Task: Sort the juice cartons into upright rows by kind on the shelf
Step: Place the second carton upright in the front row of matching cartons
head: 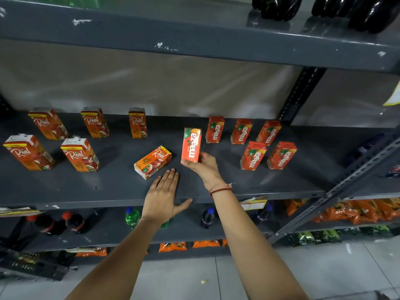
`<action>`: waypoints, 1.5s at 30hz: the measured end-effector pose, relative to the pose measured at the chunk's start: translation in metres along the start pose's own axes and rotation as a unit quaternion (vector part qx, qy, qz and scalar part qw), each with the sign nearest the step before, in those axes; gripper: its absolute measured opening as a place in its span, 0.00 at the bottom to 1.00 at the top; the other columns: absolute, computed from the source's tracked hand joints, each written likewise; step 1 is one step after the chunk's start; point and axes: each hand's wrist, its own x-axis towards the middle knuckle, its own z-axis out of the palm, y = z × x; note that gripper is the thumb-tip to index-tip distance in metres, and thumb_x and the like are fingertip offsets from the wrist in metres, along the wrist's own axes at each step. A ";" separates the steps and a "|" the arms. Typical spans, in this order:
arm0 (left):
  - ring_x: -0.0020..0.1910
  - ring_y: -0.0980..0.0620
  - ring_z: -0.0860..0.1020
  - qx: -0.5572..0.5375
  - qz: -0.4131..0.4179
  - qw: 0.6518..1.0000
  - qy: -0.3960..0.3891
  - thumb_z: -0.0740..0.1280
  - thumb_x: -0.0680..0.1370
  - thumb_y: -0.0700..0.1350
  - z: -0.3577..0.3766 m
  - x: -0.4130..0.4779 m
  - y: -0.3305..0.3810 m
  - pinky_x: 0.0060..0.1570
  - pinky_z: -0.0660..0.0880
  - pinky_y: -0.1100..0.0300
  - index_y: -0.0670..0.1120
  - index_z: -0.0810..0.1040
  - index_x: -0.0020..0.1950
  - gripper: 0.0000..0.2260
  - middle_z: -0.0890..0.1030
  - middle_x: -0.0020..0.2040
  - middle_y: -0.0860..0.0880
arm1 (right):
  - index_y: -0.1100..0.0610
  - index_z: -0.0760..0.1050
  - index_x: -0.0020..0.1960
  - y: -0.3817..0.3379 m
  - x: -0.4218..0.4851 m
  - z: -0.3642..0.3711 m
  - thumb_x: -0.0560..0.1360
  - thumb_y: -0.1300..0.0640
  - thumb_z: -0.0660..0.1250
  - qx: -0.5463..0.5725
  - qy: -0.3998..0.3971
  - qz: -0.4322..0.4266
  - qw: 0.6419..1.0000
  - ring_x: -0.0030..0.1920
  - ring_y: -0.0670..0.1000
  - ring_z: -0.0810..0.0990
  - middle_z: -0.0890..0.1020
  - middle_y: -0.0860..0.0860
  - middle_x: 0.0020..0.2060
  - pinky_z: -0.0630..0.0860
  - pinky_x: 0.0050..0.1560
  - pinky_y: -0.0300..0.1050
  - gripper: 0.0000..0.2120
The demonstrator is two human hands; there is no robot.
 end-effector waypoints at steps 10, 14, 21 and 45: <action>0.67 0.43 0.69 0.018 -0.004 1.000 -0.003 0.53 0.72 0.69 0.001 0.000 0.000 0.67 0.63 0.49 0.37 0.67 0.69 0.40 0.71 0.68 0.39 | 0.57 0.77 0.54 0.006 -0.030 -0.007 0.61 0.54 0.78 -0.004 -0.008 -0.022 1.000 0.55 0.53 0.81 0.84 0.55 0.52 0.75 0.64 0.54 0.23; 0.68 0.44 0.69 0.020 -0.008 1.000 -0.007 0.53 0.72 0.69 0.001 0.000 0.000 0.67 0.62 0.49 0.37 0.66 0.70 0.40 0.70 0.69 0.40 | 0.57 0.77 0.55 0.006 -0.030 -0.011 0.62 0.54 0.78 -0.014 -0.002 -0.022 1.000 0.57 0.53 0.80 0.83 0.56 0.54 0.74 0.64 0.54 0.23; 0.68 0.44 0.68 0.010 -0.008 1.000 -0.007 0.52 0.72 0.69 -0.001 0.000 0.000 0.67 0.62 0.49 0.38 0.67 0.70 0.40 0.69 0.70 0.40 | 0.51 0.75 0.42 0.003 -0.027 -0.030 0.62 0.60 0.78 -0.014 0.028 -0.029 0.999 0.53 0.53 0.81 0.83 0.53 0.46 0.75 0.61 0.50 0.14; 0.69 0.45 0.67 0.016 -0.011 1.000 -0.021 0.45 0.73 0.71 -0.004 -0.001 0.002 0.67 0.62 0.48 0.39 0.67 0.70 0.42 0.69 0.70 0.41 | 0.60 0.71 0.64 0.024 0.003 -0.077 0.70 0.54 0.73 -0.253 0.078 -0.095 0.960 0.59 0.59 0.78 0.81 0.60 0.57 0.73 0.63 0.59 0.26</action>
